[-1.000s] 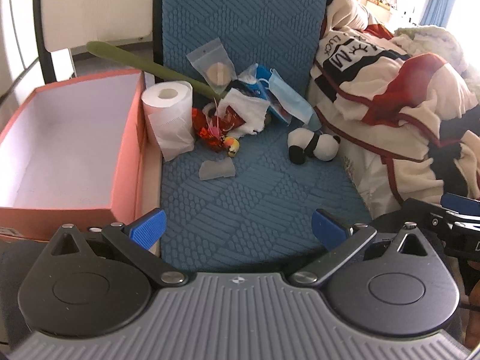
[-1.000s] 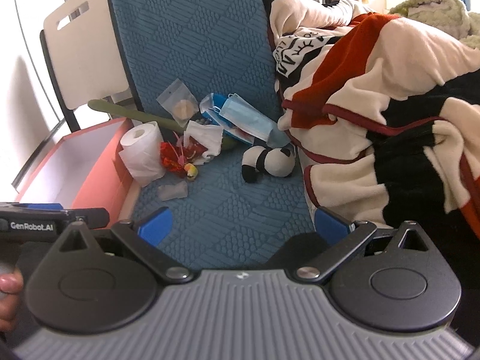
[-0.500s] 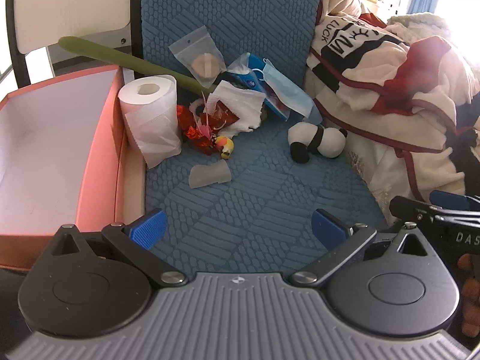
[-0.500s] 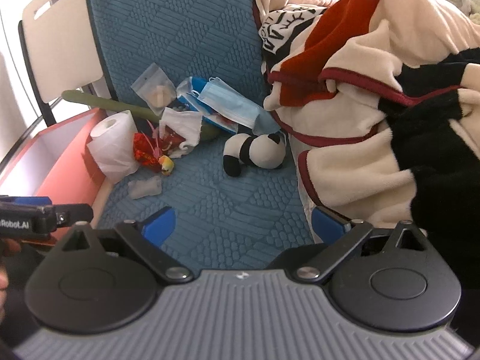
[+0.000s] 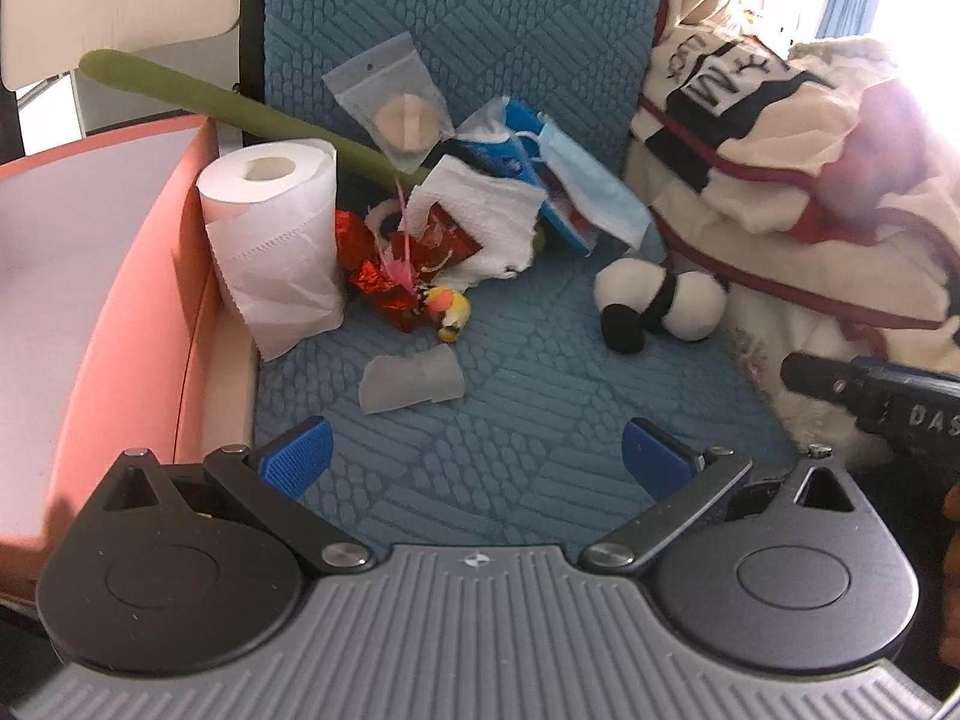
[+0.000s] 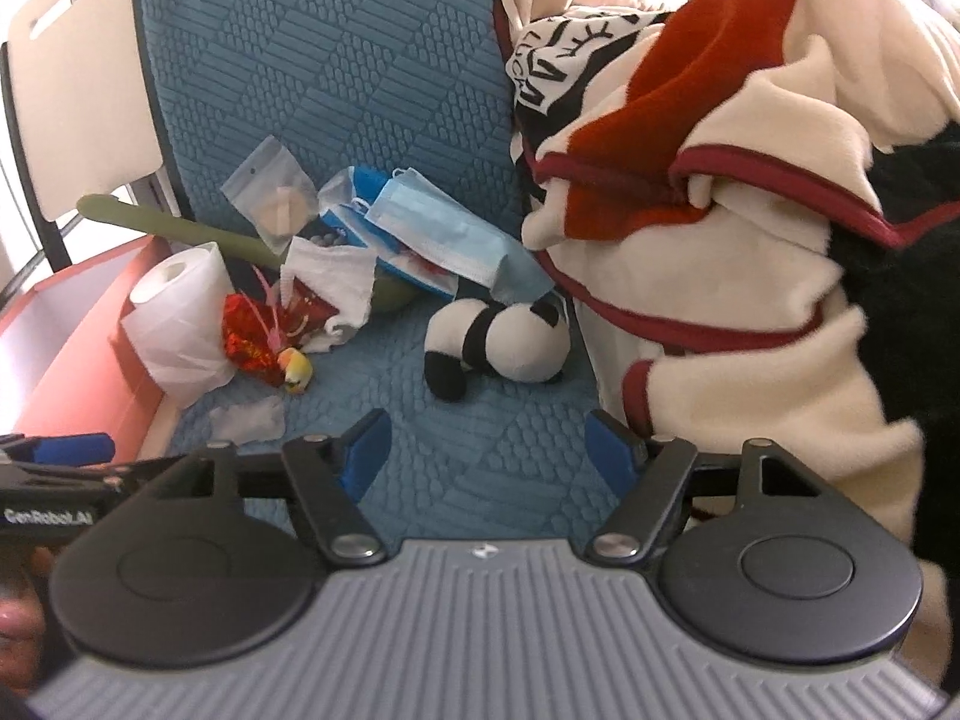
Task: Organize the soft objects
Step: 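Move the left tool toward the clear plastic piece while the right tool approaches the panda plush, then close the left tool on the clear plastic piece while the right tool grasps the panda plush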
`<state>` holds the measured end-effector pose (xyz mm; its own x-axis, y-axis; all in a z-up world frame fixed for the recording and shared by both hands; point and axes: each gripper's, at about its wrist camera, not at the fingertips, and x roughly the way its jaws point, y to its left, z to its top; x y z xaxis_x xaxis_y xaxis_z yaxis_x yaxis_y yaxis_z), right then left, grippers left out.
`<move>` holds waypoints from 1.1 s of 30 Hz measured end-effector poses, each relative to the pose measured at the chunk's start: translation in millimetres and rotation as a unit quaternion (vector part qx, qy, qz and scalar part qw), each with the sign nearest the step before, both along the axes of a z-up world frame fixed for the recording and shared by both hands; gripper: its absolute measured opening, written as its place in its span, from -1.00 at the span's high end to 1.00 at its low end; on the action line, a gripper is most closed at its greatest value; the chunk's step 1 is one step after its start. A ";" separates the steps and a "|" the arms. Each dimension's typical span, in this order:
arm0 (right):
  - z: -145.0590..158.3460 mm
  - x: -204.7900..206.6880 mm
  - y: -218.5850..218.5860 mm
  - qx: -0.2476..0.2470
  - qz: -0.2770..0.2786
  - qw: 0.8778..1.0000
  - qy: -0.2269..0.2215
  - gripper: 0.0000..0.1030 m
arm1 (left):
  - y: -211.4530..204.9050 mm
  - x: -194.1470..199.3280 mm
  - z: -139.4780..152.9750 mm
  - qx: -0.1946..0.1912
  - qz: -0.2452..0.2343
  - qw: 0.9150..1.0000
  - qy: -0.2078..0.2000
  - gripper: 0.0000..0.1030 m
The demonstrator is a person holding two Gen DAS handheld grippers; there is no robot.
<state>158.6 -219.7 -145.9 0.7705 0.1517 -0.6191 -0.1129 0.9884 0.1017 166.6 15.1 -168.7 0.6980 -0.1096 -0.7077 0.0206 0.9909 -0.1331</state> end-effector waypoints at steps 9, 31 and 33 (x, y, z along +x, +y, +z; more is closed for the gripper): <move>-8.6 27.7 14.8 -0.034 0.001 0.999 -0.021 -0.41 | 4.8 25.6 -24.4 0.009 0.015 1.000 0.004 -1.00; -49.5 97.8 26.3 -0.066 -0.039 0.997 -0.017 -0.40 | 10.5 79.5 -68.2 0.030 0.028 0.999 -0.006 -0.72; -50.3 103.0 25.9 -0.066 -0.041 0.997 -0.023 -0.40 | 11.0 81.0 -71.0 0.030 0.026 0.999 -0.005 -0.62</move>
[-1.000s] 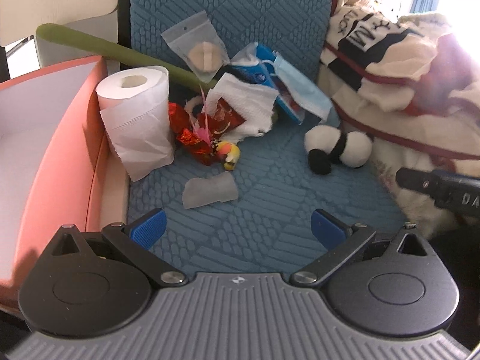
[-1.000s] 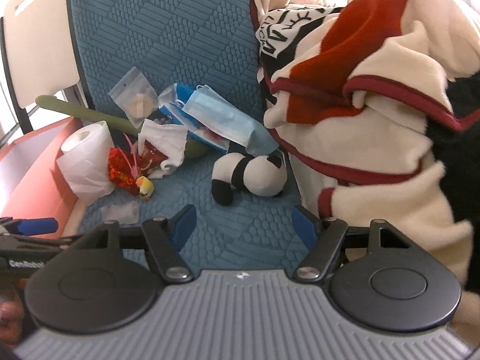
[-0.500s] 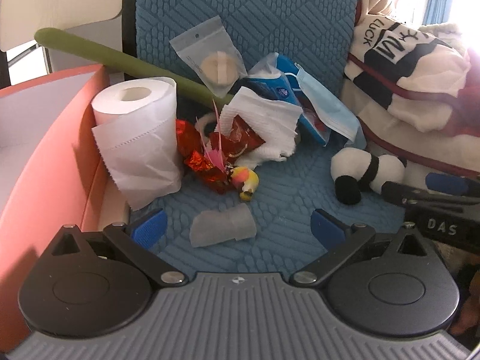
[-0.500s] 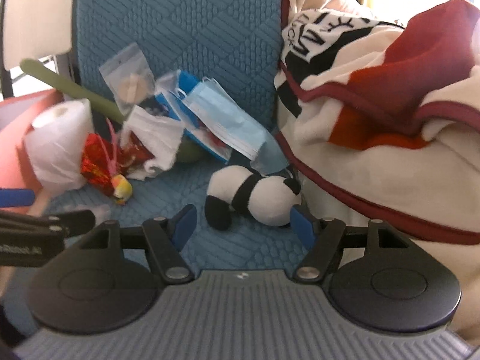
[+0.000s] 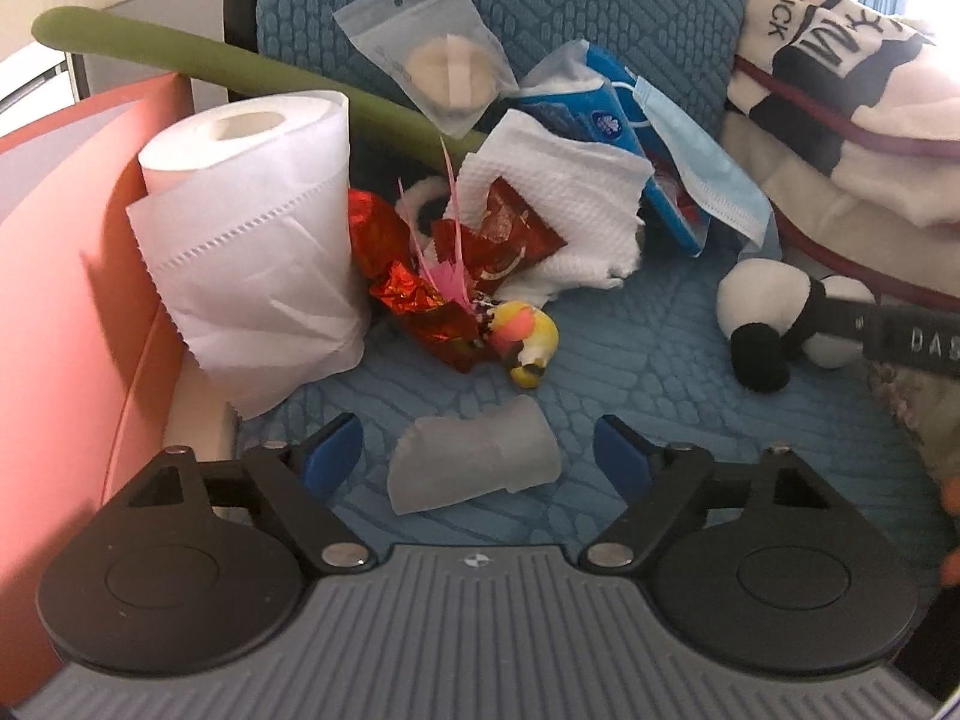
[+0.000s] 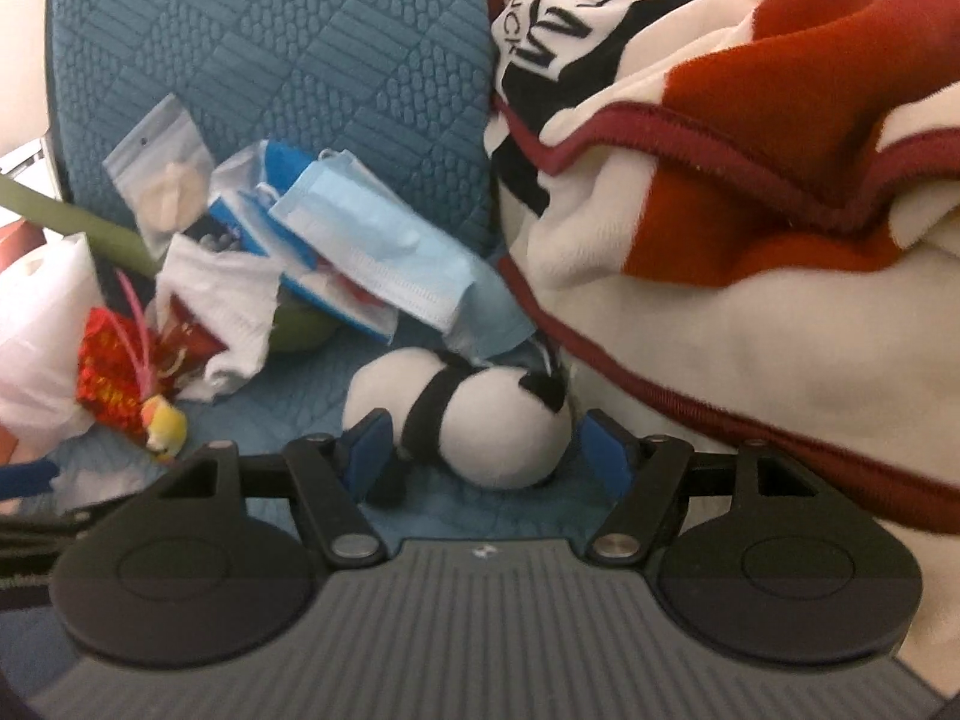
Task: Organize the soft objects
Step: 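Close the left tool on the clear plastic piece while the right tool grasps the panda plush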
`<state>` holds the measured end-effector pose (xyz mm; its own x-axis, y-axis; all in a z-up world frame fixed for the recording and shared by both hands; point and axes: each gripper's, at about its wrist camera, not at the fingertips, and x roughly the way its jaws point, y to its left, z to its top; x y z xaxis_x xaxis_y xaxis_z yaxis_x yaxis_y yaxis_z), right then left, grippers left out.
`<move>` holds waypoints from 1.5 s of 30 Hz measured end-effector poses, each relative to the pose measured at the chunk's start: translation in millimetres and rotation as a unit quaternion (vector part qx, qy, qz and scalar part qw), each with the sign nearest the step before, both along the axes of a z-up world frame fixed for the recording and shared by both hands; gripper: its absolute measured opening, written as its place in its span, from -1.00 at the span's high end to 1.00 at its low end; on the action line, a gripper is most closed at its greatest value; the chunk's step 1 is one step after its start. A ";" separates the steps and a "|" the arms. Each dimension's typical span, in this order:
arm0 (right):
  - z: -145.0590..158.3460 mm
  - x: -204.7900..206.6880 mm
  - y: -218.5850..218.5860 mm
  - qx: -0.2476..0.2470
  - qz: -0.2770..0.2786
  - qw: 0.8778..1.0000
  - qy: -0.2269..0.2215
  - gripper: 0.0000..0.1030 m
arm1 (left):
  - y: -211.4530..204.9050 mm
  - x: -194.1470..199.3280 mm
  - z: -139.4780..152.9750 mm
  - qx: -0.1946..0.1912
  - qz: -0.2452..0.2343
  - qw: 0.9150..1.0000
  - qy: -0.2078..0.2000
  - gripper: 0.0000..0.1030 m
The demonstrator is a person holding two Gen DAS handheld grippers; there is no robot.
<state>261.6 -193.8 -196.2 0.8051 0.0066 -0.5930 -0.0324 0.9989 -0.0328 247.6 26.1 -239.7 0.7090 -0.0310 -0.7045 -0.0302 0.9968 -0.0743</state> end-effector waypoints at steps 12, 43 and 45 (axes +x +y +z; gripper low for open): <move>-11.2 29.4 -15.3 0.076 -0.013 0.996 0.040 -0.44 | -7.5 0.7 -10.1 0.035 -0.018 0.999 -0.001 -0.34; 7.4 -5.1 4.0 0.044 0.040 0.997 0.039 -0.01 | 8.1 -16.2 7.5 -0.051 0.006 0.999 0.011 0.36; 10.2 -11.9 7.9 0.039 0.047 0.998 0.035 -0.01 | 8.1 -20.1 10.7 -0.055 0.008 0.998 0.010 0.36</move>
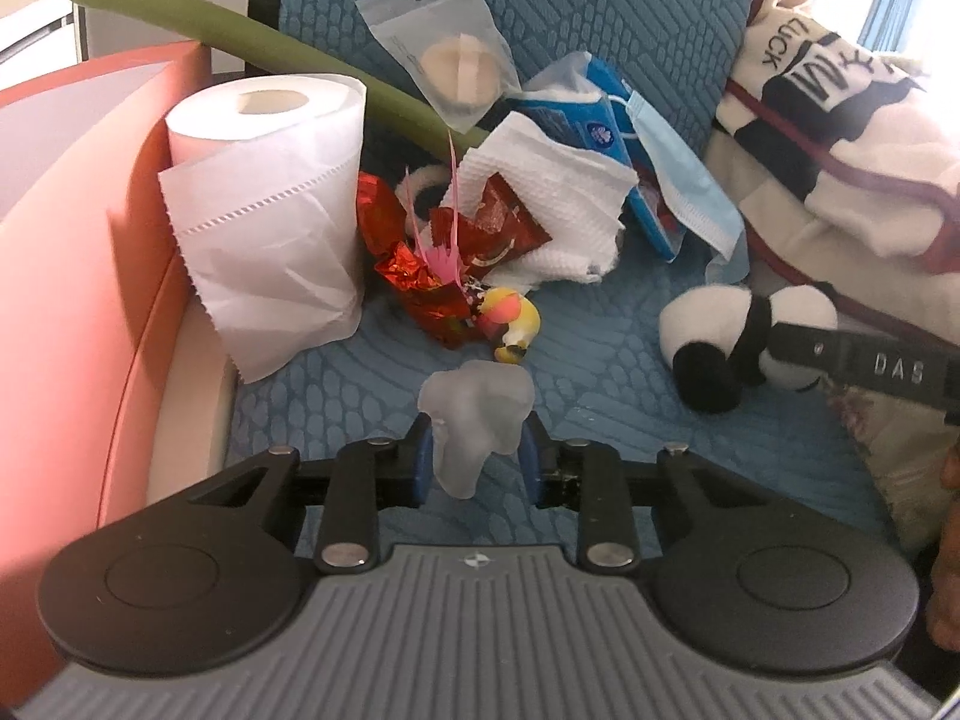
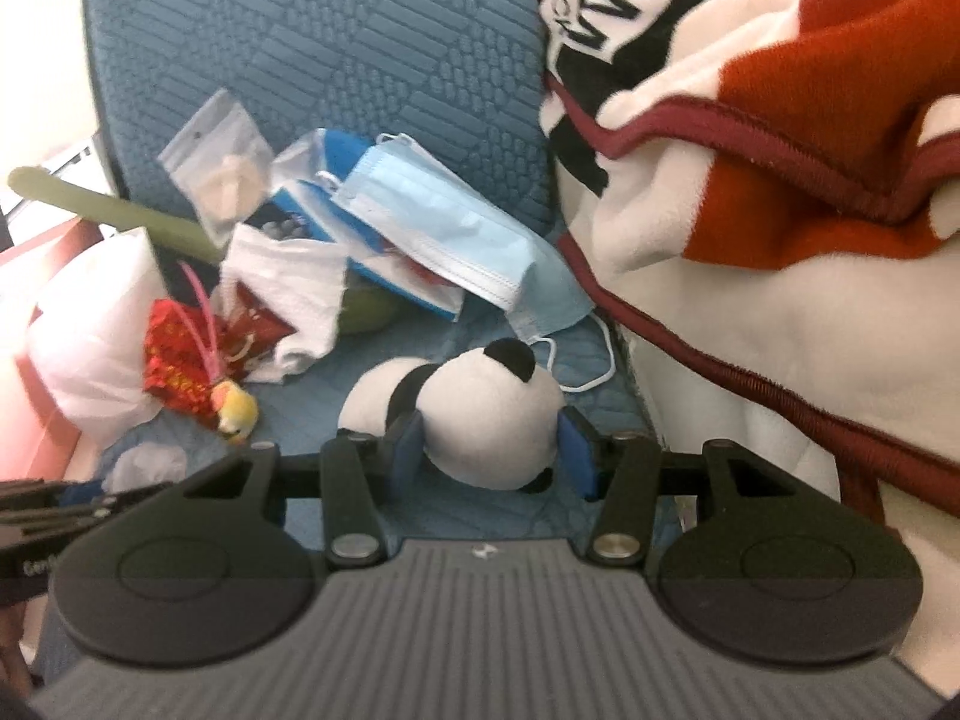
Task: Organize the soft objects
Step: 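Close the left tool on the clear plastic piece while the right tool grasps the panda plush, then lift the clear plastic piece with the left tool toward the pink box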
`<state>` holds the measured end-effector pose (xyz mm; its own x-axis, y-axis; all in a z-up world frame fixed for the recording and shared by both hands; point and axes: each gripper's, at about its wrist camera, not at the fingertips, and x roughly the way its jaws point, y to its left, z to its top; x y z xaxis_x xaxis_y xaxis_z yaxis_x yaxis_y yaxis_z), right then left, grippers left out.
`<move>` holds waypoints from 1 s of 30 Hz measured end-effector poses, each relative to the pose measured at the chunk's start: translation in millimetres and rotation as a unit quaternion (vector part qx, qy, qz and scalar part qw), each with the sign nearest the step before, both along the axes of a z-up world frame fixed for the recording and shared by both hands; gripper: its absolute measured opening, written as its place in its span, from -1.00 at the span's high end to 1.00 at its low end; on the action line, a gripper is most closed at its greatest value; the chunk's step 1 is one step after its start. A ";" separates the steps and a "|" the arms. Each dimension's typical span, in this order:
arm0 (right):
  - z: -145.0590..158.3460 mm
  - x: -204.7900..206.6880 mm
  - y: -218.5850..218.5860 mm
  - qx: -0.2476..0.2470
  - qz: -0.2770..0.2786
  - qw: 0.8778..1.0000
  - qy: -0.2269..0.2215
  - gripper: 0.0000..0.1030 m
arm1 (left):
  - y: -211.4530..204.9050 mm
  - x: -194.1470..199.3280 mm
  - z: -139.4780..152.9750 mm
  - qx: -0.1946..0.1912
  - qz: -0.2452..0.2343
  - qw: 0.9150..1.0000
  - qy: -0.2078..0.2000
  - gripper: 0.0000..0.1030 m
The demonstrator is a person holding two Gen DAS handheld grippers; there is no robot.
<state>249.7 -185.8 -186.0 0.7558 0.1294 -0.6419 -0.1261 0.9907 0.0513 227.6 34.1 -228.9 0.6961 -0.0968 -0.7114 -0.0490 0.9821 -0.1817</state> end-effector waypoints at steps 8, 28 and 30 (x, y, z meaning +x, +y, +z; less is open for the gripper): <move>7.6 -24.3 8.8 -0.011 0.018 1.000 -0.004 0.00 | 6.0 -16.8 10.6 -0.021 0.008 1.000 0.003 0.36; 21.7 -71.0 23.5 -0.004 0.045 0.999 0.011 0.00 | 12.9 -53.0 48.3 -0.036 0.003 0.999 -0.006 0.36; 25.6 -70.6 24.5 -0.004 0.045 0.999 0.009 0.01 | 15.0 -51.5 52.9 -0.039 0.005 0.999 -0.008 0.36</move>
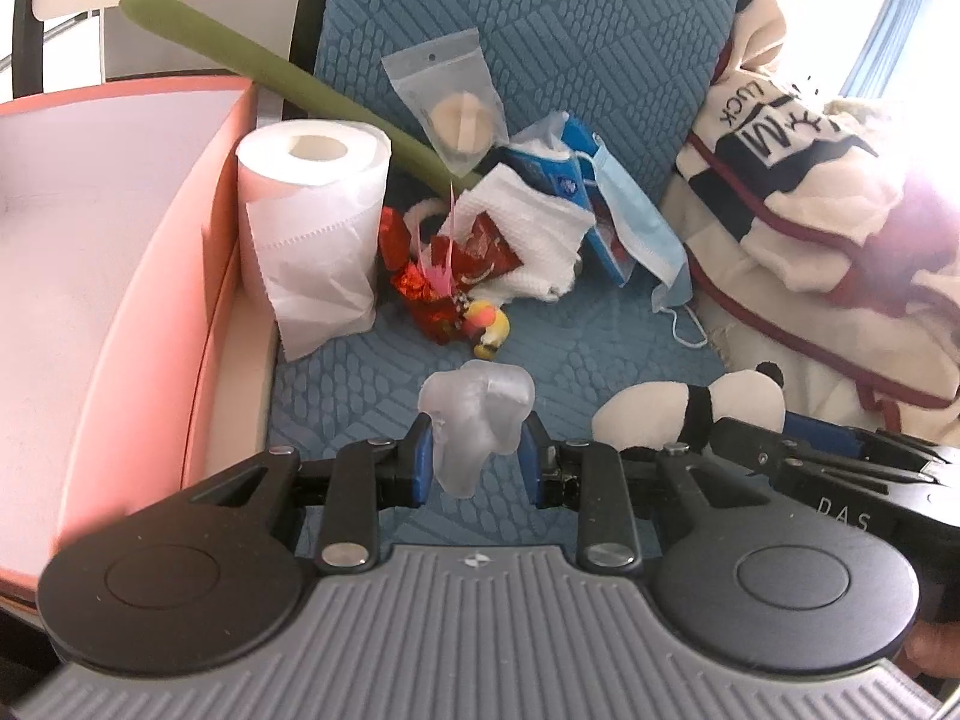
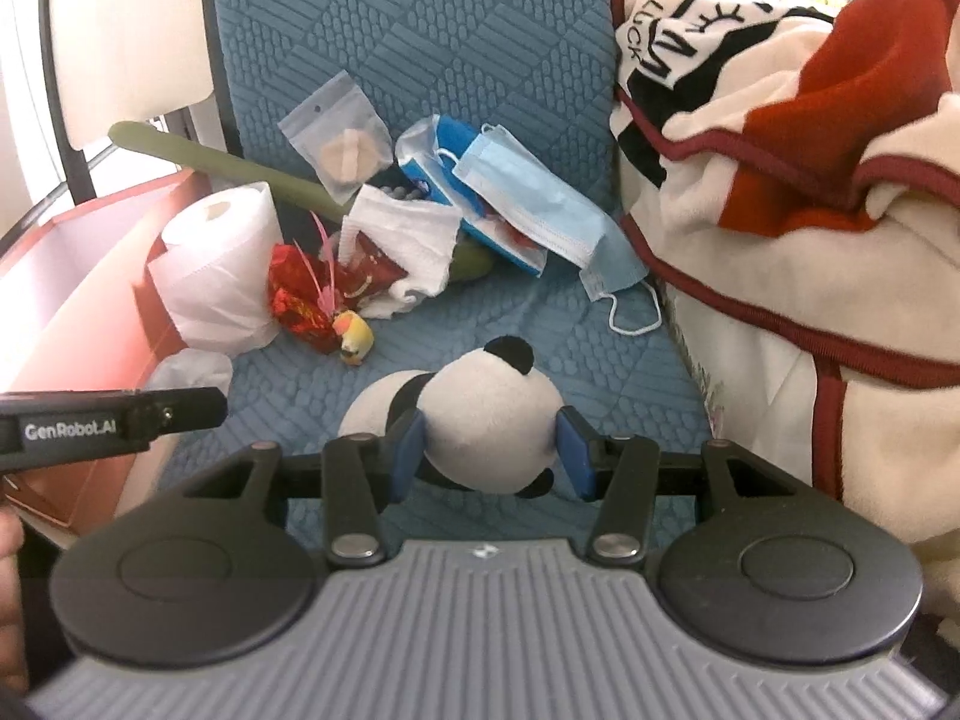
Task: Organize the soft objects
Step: 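Lift the clear plastic piece with the left tool toward the pink box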
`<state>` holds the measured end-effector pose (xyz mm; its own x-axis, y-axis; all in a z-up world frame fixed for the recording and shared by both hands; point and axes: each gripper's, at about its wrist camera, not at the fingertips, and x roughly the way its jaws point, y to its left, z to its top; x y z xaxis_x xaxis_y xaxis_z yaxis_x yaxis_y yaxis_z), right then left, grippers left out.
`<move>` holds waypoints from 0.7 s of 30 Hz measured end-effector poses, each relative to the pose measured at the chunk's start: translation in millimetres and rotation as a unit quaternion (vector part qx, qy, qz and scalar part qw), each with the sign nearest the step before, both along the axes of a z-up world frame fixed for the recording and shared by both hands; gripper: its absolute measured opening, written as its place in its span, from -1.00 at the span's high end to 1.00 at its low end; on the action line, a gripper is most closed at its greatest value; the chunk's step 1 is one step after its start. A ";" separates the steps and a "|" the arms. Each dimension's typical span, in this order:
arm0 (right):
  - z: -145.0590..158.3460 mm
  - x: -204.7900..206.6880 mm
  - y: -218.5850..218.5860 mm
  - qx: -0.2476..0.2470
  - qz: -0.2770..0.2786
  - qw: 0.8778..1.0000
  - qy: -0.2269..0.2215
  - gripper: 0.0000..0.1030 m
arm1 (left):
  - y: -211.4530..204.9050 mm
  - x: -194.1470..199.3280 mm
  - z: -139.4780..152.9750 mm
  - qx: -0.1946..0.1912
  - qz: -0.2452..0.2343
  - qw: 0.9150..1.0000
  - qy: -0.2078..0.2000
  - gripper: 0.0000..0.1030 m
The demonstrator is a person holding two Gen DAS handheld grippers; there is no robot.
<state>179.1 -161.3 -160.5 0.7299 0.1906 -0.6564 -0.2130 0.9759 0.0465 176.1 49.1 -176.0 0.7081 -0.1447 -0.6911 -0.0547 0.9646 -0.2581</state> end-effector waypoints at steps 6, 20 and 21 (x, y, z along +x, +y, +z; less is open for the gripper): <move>12.9 -0.3 5.8 0.003 0.002 1.000 -0.004 0.01 | 7.5 3.9 22.5 -0.003 -0.001 1.000 -0.012 0.36; 67.1 -18.4 26.0 0.017 0.012 1.000 -0.023 0.01 | 35.0 -5.0 74.4 -0.016 0.001 0.999 -0.034 0.36; 71.3 -19.8 27.8 0.017 0.013 1.000 -0.023 0.01 | 37.0 -5.2 77.8 -0.015 0.002 0.999 -0.036 0.36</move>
<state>159.3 -133.5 -89.1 0.7539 0.2312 -0.6149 -0.2410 0.9681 0.0684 170.8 86.2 -98.2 0.7560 -0.1627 -0.6340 -0.0384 0.9559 -0.2911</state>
